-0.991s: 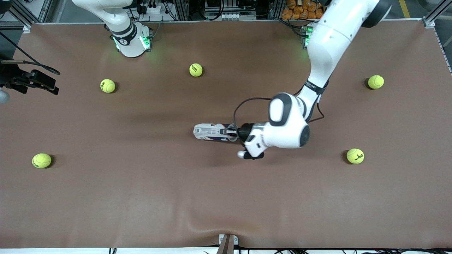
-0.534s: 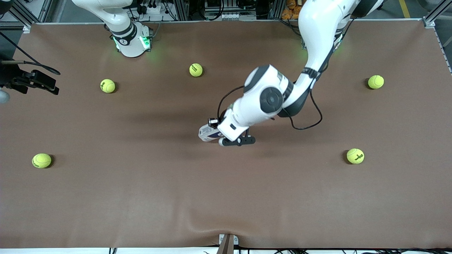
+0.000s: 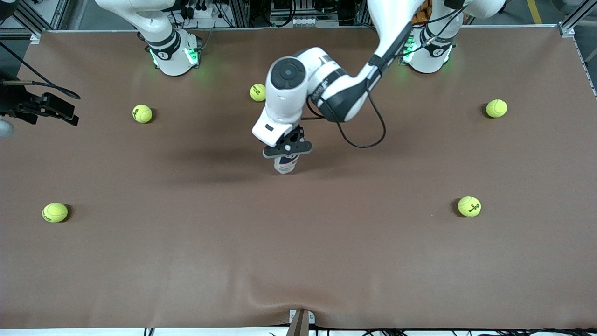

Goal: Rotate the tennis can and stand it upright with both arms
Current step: 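Lift the can with the left gripper and rotate it upright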

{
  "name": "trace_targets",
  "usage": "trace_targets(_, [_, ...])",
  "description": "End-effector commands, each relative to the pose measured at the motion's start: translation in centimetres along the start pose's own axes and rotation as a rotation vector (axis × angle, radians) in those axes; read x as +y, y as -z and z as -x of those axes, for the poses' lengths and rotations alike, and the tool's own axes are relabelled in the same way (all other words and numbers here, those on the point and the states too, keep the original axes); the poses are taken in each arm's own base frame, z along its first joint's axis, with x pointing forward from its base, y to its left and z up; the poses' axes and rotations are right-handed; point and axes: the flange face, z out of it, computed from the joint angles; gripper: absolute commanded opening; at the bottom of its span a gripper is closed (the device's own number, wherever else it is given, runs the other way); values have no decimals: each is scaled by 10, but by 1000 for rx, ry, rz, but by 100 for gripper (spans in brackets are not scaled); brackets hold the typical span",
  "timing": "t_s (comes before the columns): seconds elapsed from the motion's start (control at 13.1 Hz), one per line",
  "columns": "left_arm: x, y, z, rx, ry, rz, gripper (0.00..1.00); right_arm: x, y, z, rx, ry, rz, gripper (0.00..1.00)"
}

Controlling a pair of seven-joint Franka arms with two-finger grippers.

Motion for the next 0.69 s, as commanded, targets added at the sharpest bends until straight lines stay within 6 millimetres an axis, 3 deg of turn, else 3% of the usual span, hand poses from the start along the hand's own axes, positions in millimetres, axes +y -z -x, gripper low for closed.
trace_targets(0.0, [1,1,13,70,-20,-107,0,-2,-1,0,2,-14,10,100])
trace_targets(0.23, [6,-11,14,94,-19,-114,0,-2,-1,0,2,-14,10,100])
trace_targets(0.61, [11,-8,13,98,-18,-99,0,-2,-2,0,2,-15,10,100])
